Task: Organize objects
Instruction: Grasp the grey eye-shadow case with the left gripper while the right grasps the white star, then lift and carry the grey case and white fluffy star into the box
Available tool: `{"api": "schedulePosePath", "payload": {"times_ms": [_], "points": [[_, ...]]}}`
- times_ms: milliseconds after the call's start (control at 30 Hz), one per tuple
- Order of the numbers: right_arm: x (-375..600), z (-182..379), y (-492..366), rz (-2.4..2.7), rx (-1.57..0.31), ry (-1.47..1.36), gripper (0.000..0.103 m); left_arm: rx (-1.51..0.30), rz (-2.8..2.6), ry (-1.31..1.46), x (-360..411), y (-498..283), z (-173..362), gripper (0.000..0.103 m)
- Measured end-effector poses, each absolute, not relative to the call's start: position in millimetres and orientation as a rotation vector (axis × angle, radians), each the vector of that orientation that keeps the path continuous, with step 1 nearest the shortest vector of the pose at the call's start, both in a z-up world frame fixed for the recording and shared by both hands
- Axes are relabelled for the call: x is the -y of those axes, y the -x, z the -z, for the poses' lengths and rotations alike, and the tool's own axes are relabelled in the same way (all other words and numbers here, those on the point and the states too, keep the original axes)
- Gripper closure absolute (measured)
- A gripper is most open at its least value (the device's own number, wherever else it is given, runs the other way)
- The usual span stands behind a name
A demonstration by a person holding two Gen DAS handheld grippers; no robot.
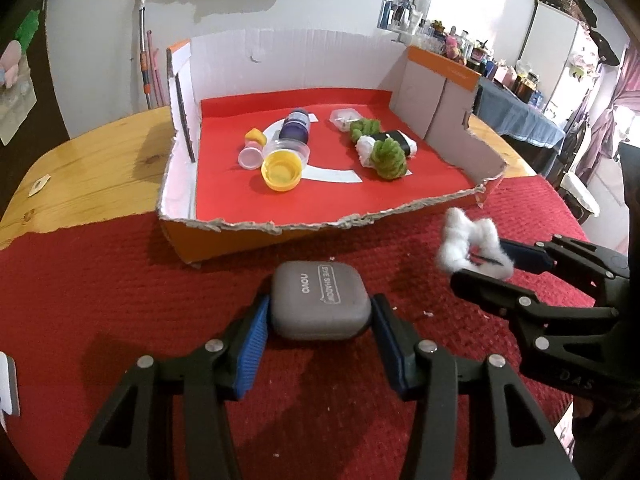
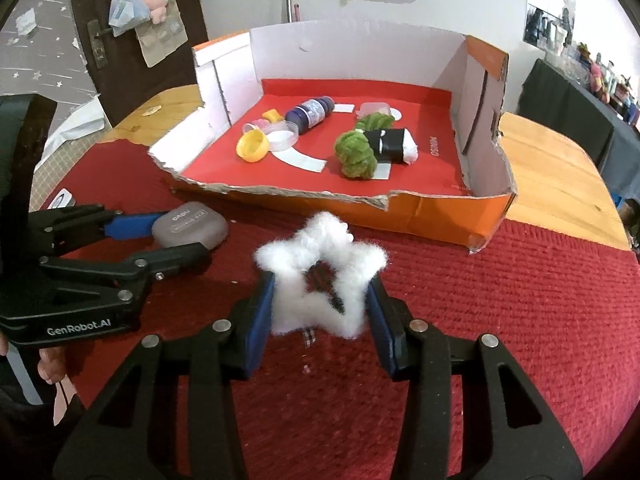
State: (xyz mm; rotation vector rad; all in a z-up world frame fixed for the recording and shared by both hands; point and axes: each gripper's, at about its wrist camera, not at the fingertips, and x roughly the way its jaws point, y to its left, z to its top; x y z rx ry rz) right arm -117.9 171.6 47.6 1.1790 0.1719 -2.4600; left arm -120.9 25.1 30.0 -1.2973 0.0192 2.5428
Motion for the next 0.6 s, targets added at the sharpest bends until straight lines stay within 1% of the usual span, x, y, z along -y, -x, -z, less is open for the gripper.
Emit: {"api": "schedulePosePath", "payload": {"times_ms": [600], "points": [[-165, -70, 90, 2.467, -0.184, -1.118, 0.061, -0.027, -2.588, 1.213, -23, 95, -51, 0.05]]}}
